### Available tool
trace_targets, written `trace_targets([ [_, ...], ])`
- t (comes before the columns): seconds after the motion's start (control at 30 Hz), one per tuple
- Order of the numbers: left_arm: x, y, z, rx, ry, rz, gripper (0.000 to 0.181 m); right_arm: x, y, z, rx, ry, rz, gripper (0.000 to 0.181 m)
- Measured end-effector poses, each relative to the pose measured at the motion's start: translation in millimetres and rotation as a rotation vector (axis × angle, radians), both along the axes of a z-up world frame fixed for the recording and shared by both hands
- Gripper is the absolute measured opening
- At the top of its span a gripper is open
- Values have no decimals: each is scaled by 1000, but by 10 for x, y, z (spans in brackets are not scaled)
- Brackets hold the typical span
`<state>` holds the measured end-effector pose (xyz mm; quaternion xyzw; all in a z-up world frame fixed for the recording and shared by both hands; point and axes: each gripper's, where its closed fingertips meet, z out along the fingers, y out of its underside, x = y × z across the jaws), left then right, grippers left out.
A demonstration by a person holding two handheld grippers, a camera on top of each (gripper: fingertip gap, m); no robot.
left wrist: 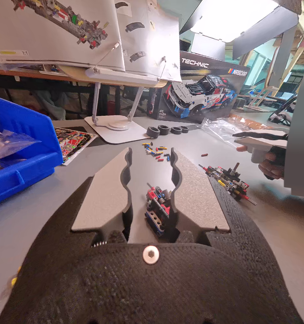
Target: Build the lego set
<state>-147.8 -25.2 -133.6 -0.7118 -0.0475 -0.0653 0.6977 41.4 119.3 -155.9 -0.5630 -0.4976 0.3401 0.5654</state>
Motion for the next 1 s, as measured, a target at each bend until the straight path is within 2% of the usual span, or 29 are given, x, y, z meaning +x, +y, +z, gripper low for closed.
trace_targets([
  [0.17,1,88,-104,-57,158,27,51,-41,-23,8,-31,1,4,21],
  [0.47,164,225,-106,-49,355,23,51,-47,-90,-43,-50,-50,-49,20],
  [0.6,161,284,-183,-69,417,8,53,1,-46,-56,-93,-44,-68,22],
  [0.83,336,228,-183,-51,550,-57,54,60,18,-35,-162,-14,-78,27],
  [0.93,315,191,-191,-52,597,-43,54,51,61,-34,-185,-2,-76,30],
  [1.0,313,181,-176,-46,571,-44,54,40,109,-13,-178,12,-81,30],
])
